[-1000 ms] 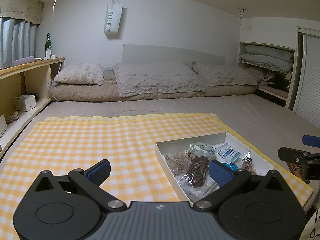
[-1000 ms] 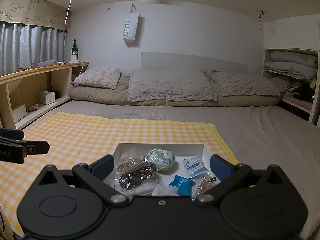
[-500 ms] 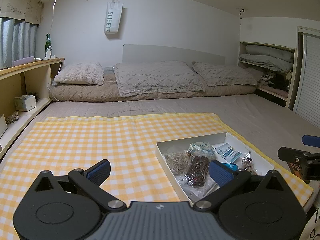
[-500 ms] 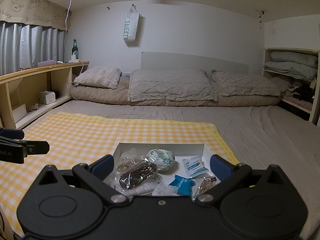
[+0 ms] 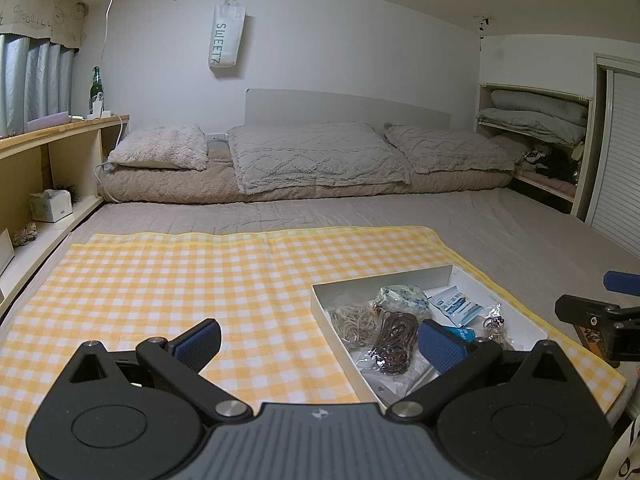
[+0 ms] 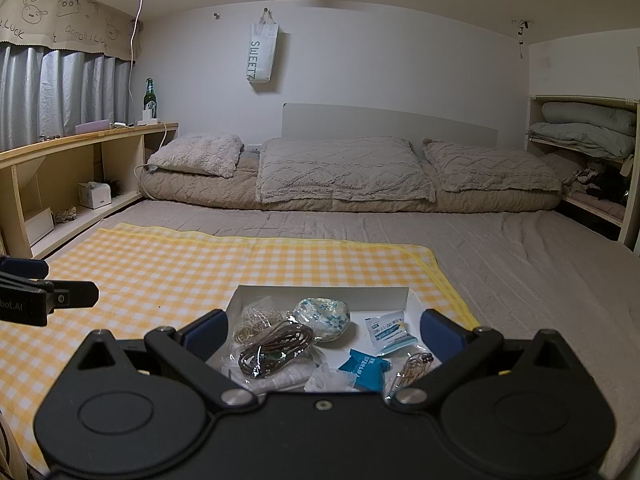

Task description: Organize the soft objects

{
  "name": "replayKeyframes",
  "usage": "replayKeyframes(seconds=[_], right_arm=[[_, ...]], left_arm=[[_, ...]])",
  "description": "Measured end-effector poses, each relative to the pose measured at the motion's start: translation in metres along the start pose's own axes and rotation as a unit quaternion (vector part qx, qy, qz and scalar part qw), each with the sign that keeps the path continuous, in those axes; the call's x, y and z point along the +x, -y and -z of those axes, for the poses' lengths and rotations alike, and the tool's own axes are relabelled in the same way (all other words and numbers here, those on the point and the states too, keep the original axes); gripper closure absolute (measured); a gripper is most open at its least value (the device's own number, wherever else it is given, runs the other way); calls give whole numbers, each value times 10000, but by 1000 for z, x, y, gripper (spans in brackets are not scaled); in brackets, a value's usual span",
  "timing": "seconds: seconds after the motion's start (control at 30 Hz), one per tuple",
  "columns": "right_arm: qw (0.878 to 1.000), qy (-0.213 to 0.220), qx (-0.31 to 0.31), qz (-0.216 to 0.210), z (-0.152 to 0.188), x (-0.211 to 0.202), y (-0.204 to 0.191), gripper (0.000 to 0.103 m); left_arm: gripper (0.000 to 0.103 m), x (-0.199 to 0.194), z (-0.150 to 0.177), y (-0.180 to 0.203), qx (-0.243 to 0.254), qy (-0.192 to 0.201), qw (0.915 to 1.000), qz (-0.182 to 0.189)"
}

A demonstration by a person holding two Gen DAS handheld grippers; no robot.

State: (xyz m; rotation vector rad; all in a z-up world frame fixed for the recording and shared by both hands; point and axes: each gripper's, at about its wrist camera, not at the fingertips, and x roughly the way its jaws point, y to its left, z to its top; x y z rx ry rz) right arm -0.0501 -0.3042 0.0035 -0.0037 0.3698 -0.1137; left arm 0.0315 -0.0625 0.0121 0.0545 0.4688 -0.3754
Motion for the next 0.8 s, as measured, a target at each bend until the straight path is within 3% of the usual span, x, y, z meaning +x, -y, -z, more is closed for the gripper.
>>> replayKeyframes(seconds=[0.8], right_arm=[[10000, -11, -1, -1, 0, 0, -1, 0]], left_arm=[[0, -1, -1, -1, 8, -32, 10000, -16]])
